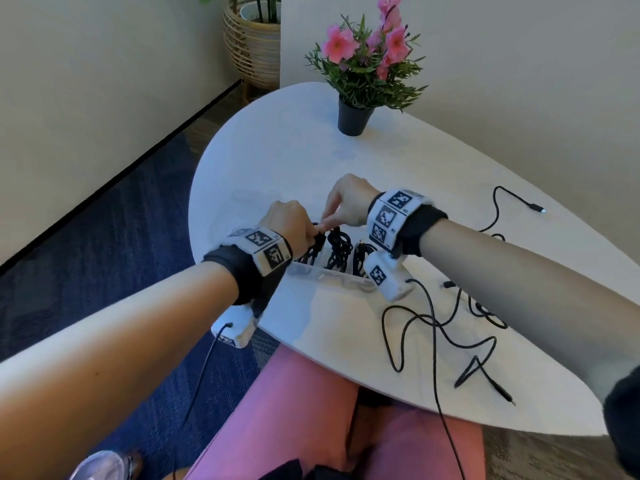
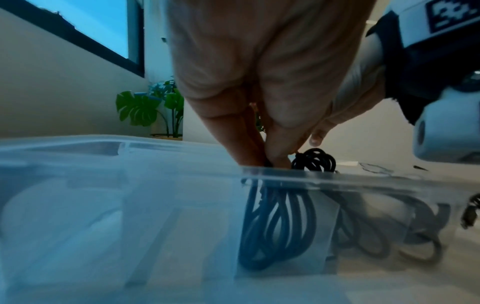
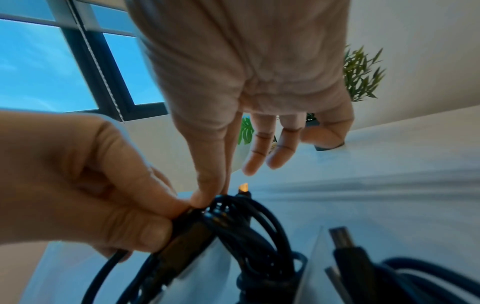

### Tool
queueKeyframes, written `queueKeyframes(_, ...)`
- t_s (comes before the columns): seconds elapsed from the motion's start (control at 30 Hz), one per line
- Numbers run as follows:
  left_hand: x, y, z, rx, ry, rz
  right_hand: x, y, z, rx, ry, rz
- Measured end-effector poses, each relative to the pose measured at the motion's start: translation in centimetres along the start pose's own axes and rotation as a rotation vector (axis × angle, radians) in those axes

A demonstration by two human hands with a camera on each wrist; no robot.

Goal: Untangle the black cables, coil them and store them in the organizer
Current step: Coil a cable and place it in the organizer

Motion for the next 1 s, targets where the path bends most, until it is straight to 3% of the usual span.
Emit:
queueKeyframes(0.2, 0.8, -0.4, -1.4, -0.121, 0.070, -0.149, 1.8, 1.1, 0.8, 0.025, -0.216, 0.018)
queueKeyframes(0.3, 0.5, -0.4, -1.4, -0.088, 0.072, -0.112, 2.2, 1.5, 0.8, 0.054, -0.234, 0.030)
queueKeyframes(0.47, 0.5, 0.4, -1.7, 0.019, 0.030, -0.165, 1.8, 0.8, 0.1, 0.084, -0.158, 0.010)
queueKeyframes(0.77, -0.4, 1.0, -0.1, -0.008, 0.206, -0.068, 2.9, 0.7, 2.4, 0.000, -0.203, -0.020)
queueKeyframes(1.0, 0.4, 0.8, -0.8, 0.096, 0.202, -0.018, 3.2, 0.8, 2.0, 0.015, -0.243, 0.029)
Point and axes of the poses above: each hand's wrist, its own y-axis towards the middle knuckle, its own z-axis out of the palm, x = y × z, the point moved 1 cm from there along y, towards the middle knuckle, and after that the axes turned 13 degrees about -x, right-handed, at the moved point
